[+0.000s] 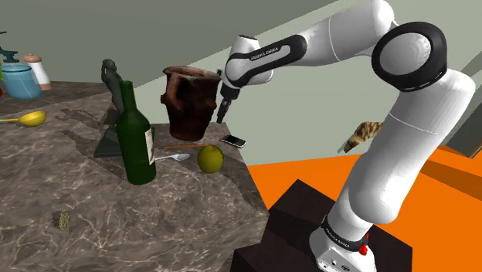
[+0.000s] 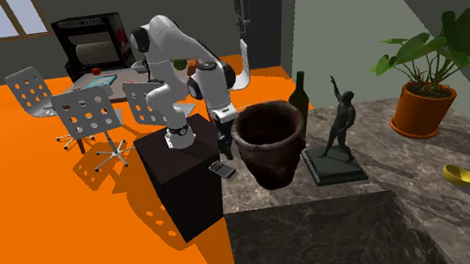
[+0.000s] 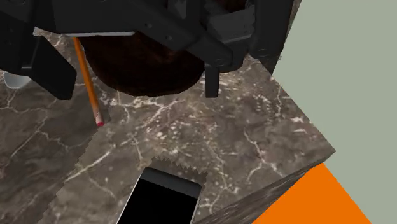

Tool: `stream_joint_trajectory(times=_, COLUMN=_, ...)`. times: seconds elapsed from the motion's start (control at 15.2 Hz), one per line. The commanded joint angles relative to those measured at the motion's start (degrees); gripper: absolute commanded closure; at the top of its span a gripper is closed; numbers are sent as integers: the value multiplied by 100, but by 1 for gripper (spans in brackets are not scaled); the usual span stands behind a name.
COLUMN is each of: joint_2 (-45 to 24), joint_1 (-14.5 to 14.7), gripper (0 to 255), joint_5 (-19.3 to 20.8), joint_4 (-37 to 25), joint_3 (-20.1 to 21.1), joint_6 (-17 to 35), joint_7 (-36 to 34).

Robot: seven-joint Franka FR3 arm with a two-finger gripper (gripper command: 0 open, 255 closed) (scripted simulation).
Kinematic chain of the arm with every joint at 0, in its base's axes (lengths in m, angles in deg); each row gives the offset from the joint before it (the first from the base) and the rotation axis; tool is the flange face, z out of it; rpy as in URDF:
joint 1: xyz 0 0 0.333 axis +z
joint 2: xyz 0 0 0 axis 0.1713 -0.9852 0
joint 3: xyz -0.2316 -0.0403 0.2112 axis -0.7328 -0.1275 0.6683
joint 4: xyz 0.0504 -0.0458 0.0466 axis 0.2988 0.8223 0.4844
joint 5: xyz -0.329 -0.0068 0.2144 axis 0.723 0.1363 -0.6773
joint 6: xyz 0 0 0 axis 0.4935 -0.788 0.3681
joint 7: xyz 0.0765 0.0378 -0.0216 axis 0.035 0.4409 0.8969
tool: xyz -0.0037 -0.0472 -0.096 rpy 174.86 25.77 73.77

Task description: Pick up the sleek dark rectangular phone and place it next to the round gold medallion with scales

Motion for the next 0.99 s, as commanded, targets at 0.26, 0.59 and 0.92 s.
stream_joint_trajectory(times=0.26, joint_2=384, joint_1=-218, gripper=0, joint_5=-299, joint_4=1478, joint_3=-237, joint_6=901, joint_7=-221)
stream_joint_trajectory(times=0.59, joint_2=140, joint_1=-196, gripper=0, joint_5=-455, joint_4=1610, joint_3=-256, joint_6=1276, joint_7=-143)
stream_joint_trajectory(times=0.92, joint_2=-115, joint_1=-176, gripper=0, joint_5=-591, joint_4=1623, joint_3=-241, joint_6=1534, joint_7=-47)
